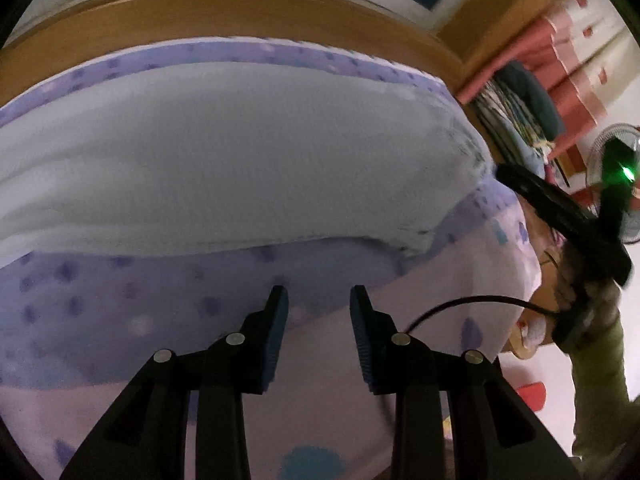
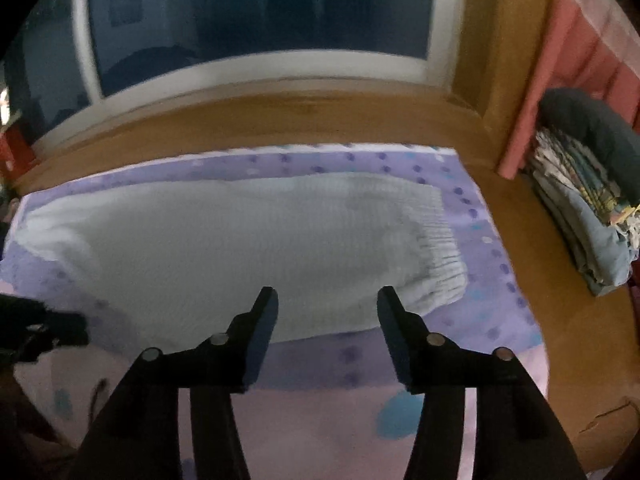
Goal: Fold clothes
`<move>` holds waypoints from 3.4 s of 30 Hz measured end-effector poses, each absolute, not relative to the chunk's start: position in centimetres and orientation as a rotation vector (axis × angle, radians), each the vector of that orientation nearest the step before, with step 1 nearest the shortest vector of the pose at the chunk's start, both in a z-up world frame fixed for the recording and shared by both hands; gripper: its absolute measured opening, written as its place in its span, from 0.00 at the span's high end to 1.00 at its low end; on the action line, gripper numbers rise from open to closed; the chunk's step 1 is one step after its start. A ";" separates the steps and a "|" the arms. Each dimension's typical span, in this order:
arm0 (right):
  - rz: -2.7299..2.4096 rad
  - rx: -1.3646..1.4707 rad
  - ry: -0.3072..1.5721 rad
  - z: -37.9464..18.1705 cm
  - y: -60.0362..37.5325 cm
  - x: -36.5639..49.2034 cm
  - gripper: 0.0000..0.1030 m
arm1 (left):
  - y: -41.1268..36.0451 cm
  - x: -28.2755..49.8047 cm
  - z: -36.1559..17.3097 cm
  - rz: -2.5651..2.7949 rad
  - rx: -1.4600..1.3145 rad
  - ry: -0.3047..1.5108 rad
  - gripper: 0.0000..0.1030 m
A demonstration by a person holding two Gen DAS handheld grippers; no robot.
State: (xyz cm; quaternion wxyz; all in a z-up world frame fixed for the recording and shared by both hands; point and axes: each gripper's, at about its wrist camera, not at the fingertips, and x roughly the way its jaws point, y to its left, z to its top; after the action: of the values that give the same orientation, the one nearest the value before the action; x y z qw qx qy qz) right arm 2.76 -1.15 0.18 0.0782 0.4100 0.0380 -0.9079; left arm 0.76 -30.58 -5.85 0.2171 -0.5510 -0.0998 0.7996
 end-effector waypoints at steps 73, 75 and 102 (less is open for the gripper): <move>-2.455 1.178 0.336 -8.2 -67.6 2.0 0.35 | -80.1 -2.9 -9.3 2.317 -1.480 -0.594 0.64; -2.465 1.181 0.313 -8.2 -67.5 1.6 0.37 | -80.0 -3.0 -9.3 2.318 -1.466 -0.595 0.61; -2.482 1.148 -0.093 -6.2 -62.5 1.1 0.88 | -78.3 -3.3 -7.8 2.261 -1.374 -0.831 0.85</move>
State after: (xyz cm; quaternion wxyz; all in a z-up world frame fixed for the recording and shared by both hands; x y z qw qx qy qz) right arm 1.07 -62.49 -6.20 0.2013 0.4110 -0.0332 -0.8885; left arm -3.26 -78.28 -7.79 0.1833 -0.4872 -0.2945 0.8015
